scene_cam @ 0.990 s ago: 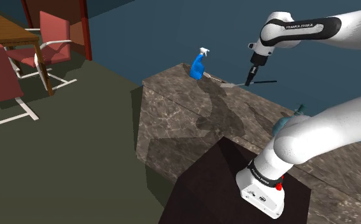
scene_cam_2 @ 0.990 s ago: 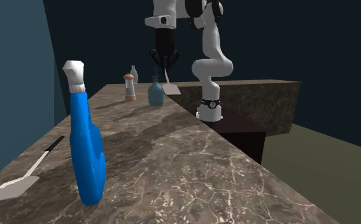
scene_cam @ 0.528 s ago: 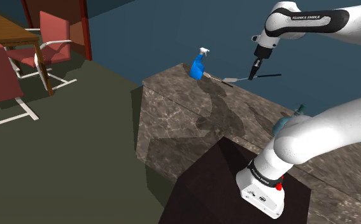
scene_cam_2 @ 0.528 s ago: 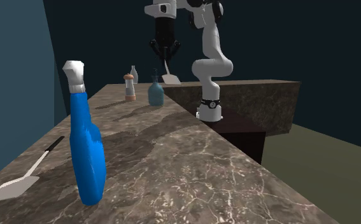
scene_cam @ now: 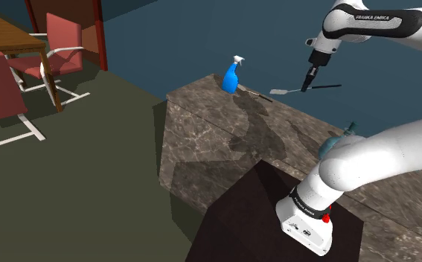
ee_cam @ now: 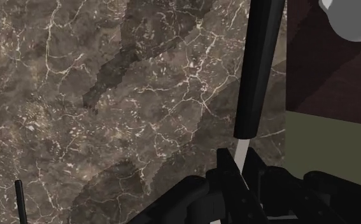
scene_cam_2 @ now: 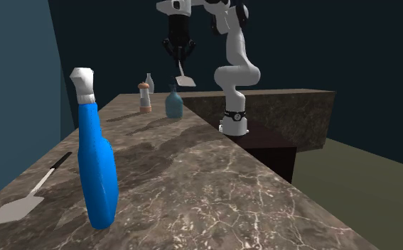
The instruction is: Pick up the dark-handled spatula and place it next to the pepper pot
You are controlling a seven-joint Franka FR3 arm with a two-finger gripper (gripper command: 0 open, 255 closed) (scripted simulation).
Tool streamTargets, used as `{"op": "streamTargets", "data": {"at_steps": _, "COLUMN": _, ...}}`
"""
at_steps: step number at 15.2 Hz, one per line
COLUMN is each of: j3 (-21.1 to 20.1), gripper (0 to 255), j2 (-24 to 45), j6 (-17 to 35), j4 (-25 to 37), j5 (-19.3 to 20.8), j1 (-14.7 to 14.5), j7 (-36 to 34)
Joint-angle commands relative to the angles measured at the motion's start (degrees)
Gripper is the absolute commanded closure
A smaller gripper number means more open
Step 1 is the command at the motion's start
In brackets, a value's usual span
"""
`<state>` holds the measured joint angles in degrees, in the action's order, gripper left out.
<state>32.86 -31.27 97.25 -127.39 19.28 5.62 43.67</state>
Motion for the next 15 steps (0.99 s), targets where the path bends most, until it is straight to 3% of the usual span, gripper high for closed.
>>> {"op": "streamTargets", "data": {"at_steps": 1, "j3": 1.4, "gripper": 255, "j2": -1.5, "j6": -0.8, "j4": -0.2, "j5": 1.5, "j1": 1.3, "j7": 2.3}}
{"op": "streamTargets", "data": {"at_steps": 15, "j3": 13.7, "gripper": 255, "j2": -7.4, "j6": -3.4, "j4": 2.3, "j5": 11.3, "j1": 8.8, "j7": 19.7}}
